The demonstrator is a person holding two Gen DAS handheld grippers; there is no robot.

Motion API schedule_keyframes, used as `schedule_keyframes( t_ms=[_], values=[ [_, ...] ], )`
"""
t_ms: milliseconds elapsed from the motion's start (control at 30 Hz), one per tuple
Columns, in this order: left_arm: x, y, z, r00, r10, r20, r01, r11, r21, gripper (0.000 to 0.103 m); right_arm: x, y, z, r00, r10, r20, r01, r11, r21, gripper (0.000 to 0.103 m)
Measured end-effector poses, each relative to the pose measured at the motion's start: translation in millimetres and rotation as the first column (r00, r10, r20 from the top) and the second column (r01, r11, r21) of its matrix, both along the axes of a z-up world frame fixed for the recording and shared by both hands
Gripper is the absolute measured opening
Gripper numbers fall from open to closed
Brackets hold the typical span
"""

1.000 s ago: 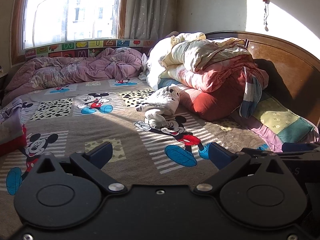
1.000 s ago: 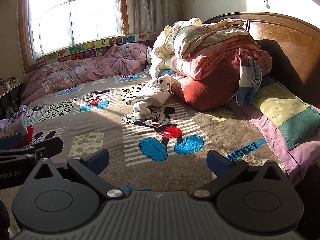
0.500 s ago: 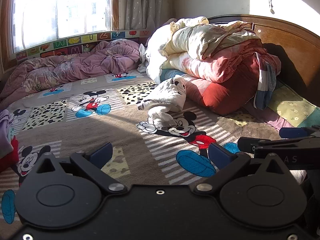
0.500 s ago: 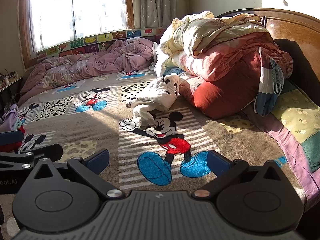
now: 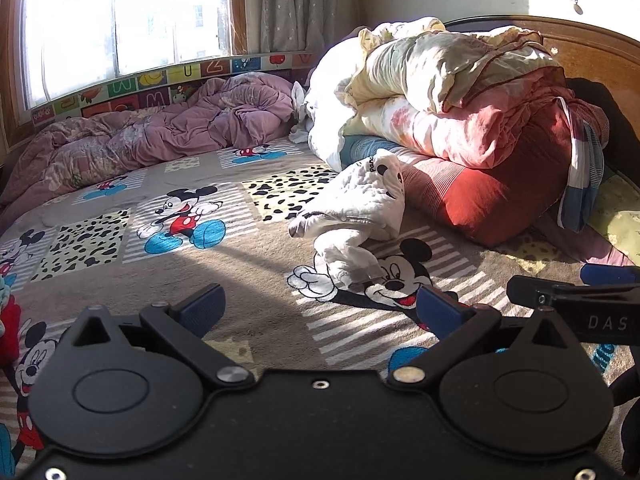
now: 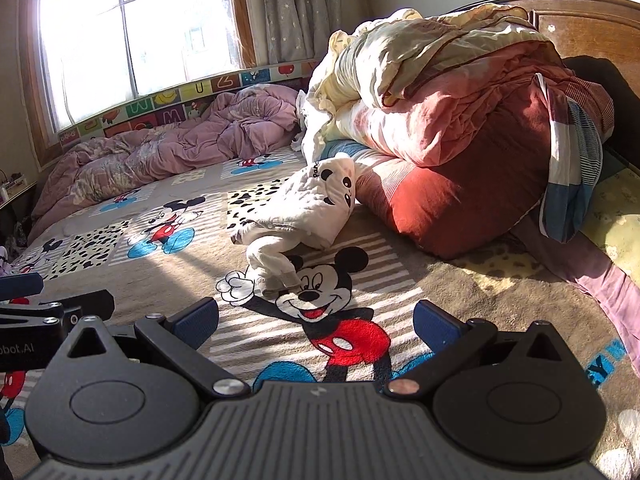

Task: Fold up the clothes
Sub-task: 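Move both tools toward the crumpled white garment and grasp its sleeve with the left tool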

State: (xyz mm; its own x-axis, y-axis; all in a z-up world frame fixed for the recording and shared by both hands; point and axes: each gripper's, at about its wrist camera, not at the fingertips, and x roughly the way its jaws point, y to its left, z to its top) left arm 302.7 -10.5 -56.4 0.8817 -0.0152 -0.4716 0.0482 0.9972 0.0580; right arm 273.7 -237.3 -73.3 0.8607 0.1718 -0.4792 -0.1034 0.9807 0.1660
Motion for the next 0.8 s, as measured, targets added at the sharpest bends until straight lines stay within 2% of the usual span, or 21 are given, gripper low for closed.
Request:
schedule_keyframes(
  t_ms=[67, 233, 367, 467, 567, 700, 800],
  values=[
    [16.4, -2.6, -4.4, 1.000, 0.008, 0.017, -0.009, 1.000, 0.011, 0.103, 14.2, -5.2, -7.2, 1.000, -0.008, -0.011, 0.008, 1.000, 0.019, 0.103],
    [48.3, -13.0, -11.1, 1.000, 0.006, 0.003, -0.006, 1.000, -0.016, 0.103, 42.5, -10.3, -17.2, 1.000, 0.005, -0.017, -0.005, 1.000, 0.006, 0.103],
    [70.2, -25.4, -17.4, 1.000, 0.001, -0.016, -0.002, 1.000, -0.017, 0.103, 59.8, -16.3, -30.2, 0.999, 0.000, -0.035, 0.002, 0.999, 0.046, 0.103],
    [84.0, -37.6, -21.9, 1.000, -0.007, -0.011, 0.007, 1.000, 0.013, 0.103, 72.4, -20.0, -42.4, 0.998, -0.012, -0.057, 0.016, 0.997, 0.077, 0.103],
    [97.3, -44.3, -27.3, 1.000, -0.003, -0.011, 0.003, 1.000, 0.030, 0.103, 78.6, -18.0, -50.5, 0.998, -0.001, -0.065, 0.006, 0.997, 0.074, 0.103],
    [115.7, -45.9, -37.5, 1.000, 0.012, -0.022, -0.011, 1.000, 0.018, 0.103, 84.4, -15.1, -55.7, 0.998, 0.019, -0.068, -0.011, 0.993, 0.114, 0.103],
    [131.0, -47.2, -47.9, 0.999, 0.022, -0.033, -0.021, 0.999, 0.030, 0.103, 91.9, -9.2, -61.7, 0.994, 0.022, -0.105, -0.011, 0.994, 0.105, 0.103]
  ],
)
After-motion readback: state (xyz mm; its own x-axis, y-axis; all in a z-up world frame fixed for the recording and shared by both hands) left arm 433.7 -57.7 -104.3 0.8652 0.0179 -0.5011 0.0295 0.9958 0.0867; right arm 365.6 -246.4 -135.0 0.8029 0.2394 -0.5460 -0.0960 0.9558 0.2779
